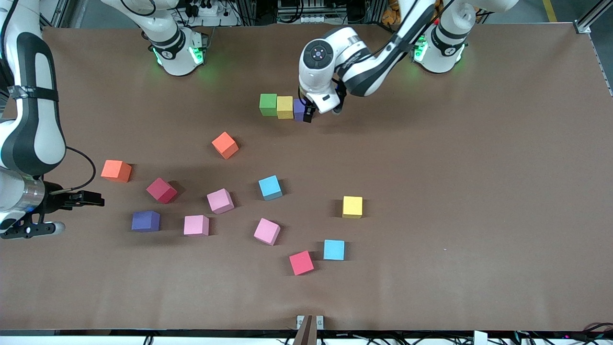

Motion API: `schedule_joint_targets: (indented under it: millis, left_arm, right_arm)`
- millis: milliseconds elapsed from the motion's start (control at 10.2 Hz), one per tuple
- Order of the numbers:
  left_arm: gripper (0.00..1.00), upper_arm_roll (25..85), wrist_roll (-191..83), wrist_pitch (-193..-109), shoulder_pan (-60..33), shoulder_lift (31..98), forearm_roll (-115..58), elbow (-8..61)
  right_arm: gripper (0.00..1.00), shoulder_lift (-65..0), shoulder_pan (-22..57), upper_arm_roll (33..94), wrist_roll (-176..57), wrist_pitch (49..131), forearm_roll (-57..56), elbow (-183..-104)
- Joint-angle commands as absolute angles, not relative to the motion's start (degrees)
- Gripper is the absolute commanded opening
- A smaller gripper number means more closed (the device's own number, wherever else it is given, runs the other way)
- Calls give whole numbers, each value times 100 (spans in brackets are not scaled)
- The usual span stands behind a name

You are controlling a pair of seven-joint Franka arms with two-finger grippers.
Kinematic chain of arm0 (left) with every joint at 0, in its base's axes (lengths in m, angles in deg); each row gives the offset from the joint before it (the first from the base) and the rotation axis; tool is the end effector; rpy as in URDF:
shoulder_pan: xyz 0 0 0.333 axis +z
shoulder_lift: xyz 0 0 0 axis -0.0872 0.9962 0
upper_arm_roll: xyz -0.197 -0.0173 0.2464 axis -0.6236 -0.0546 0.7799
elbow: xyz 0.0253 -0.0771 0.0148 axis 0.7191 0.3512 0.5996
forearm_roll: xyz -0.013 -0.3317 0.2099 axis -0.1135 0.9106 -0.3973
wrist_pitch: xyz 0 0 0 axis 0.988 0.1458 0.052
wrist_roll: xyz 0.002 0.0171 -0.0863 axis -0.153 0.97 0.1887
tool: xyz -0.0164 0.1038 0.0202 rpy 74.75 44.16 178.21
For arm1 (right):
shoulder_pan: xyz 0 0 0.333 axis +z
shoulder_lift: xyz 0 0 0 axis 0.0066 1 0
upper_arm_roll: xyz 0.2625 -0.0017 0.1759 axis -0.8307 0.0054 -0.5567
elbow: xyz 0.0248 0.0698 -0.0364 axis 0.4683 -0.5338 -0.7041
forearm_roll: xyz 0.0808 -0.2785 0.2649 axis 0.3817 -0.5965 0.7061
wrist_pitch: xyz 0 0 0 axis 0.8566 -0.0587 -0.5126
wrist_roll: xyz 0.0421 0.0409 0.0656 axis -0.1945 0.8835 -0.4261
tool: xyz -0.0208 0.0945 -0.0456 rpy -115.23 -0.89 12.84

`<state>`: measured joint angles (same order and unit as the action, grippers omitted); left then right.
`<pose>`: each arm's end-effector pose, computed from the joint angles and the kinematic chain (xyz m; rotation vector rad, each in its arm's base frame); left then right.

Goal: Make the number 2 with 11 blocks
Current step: 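Open the left gripper and raise it off the purple-blue cube, then move the left gripper over the lone yellow cube and lower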

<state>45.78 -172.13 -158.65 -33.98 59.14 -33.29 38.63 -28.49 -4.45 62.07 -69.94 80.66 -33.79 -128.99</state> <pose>0.3389 -0.4964 0.3087 -2.4531 -1.7621 0.3359 0.6766 -0.0938 0.3910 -3.0861 -0.1522 0.1462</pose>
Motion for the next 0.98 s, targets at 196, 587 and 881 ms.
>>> schedule_joint_targets:
  millis: [196,587,881]
  left_arm:
    - [100,5134,-14662,-15255,-2701,5790,-3087,3044]
    - [100,5687,-12058,-15264,-2566,6772,-3298,2114]
    - [100,5907,-10197,-15290,-2592,7310,-4148,1671]
  right_arm:
    - [100,-2831,-525,6155,-7110,8070,-3266,-12878]
    - [100,-2831,-534,6155,-7110,8078,-3274,-12878]
    - [100,-2831,-534,6155,-7110,8078,-3266,-12878]
